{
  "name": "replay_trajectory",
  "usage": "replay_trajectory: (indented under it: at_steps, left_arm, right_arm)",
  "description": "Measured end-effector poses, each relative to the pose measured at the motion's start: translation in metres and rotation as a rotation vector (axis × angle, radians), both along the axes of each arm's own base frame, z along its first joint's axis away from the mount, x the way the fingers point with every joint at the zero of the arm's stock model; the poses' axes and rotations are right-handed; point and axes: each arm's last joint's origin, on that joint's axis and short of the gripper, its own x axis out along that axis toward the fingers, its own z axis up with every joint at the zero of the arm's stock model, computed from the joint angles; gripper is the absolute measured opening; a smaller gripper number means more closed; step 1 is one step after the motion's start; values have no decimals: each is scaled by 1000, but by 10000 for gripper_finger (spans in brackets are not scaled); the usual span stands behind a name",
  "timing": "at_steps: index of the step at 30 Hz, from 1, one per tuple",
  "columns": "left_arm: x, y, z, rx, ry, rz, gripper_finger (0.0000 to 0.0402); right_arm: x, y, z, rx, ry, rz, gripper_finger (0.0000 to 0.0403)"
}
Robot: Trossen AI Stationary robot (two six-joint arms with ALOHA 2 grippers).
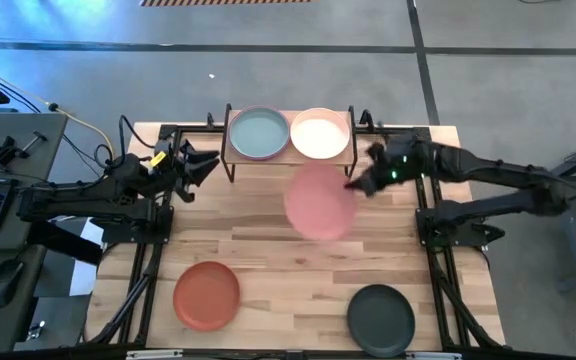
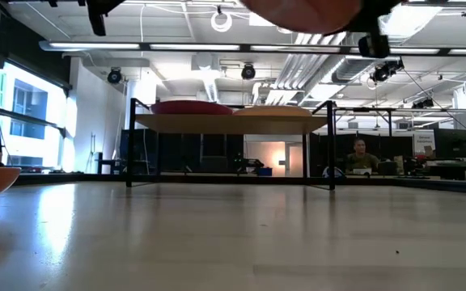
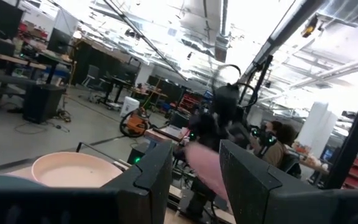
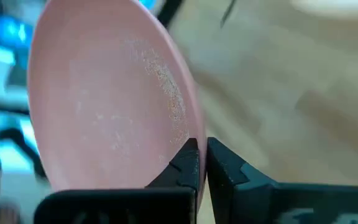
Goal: Place and stack plates onto a shelf
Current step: Stack the light pink on the white plate on the shelf
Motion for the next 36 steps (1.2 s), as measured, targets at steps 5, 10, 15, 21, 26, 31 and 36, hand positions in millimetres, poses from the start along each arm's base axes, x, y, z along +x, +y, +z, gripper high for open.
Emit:
replay_trajectory:
  at_steps: [5,10,15,21,26,31,36]
  left_arm:
    - [0,1,0,-28,-8,18,122]
    - [0,1,0,-34,-9,32,122]
    - [0,1,0,-33,-9,28,122]
    - [0,1,0,-28,-8,11,122]
    - [0,1,0,-28,-8,14,122]
    - [0,1,0,-29,-8,15,122]
    - [0,1,0,-29,-8,14,122]
  right_arm:
    - [3,-51,17,-74,-34,-211,0]
    - [13,-106,32,-151,161,-309,0]
    - [23,-161,29,-119,289,-311,0]
    - [25,-198,18,-56,423,-287,0]
    - [34,-210,12,-40,452,-288,0]
    - [34,-213,-6,28,533,-272,0]
    - [35,-214,-10,-2,551,-236,0]
